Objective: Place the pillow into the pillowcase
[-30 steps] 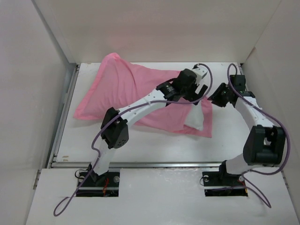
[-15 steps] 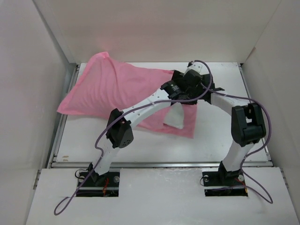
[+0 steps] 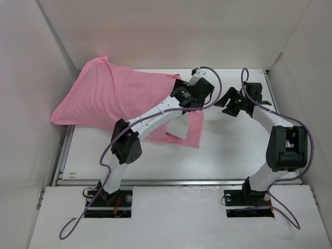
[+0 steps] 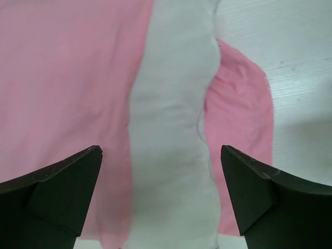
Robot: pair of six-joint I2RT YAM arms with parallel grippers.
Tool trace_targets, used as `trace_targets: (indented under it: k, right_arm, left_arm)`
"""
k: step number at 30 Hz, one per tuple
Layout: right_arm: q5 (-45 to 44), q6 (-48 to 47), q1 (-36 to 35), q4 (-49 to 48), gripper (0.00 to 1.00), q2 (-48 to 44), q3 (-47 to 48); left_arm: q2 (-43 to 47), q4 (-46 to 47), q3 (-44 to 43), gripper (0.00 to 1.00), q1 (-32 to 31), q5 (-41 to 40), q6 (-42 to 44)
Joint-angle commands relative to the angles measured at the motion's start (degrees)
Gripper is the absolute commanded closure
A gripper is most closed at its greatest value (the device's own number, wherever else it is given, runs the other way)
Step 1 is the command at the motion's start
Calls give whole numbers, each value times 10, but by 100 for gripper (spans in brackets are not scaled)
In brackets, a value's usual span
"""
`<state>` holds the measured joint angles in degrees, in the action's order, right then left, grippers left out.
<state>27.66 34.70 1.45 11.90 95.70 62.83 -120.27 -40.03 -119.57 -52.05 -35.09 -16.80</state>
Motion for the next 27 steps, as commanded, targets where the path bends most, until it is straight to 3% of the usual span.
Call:
trace_targets:
  k: [1, 7, 10, 18, 19, 21, 22, 27]
  right_arm:
    - [-35, -27, -21, 11, 30, -63, 10]
    - [-60, -45, -21, 36, 16, -82, 22]
    - [-66, -56, -21, 42, 15, -76, 22]
    - [-54, -67, -21, 42, 12, -59, 27]
    - [-54, -74, -21, 42, 12, -59, 27]
    - [-54, -74, -21, 37, 12, -59, 27]
    - [-54, -74, -21, 37, 12, -59, 27]
    - [-34, -89, -21, 29, 11, -59, 27]
  left_arm:
    - [-15, -72, -32, 0, 4, -104, -32]
    - [-71, -88, -77, 0, 27, -104, -33]
    - [-78, -61, -52, 0, 40, -46, -5]
    - [-159, -52, -21, 2, 76, -17, 6]
    - [-168, -58, -21, 18, 83, -1, 6]
    - [-175, -58, -21, 77, 93, -1, 6]
    - [-182, -58, -21, 100, 102, -1, 11]
    - [-131, -23, -4, 100, 108, -48, 24]
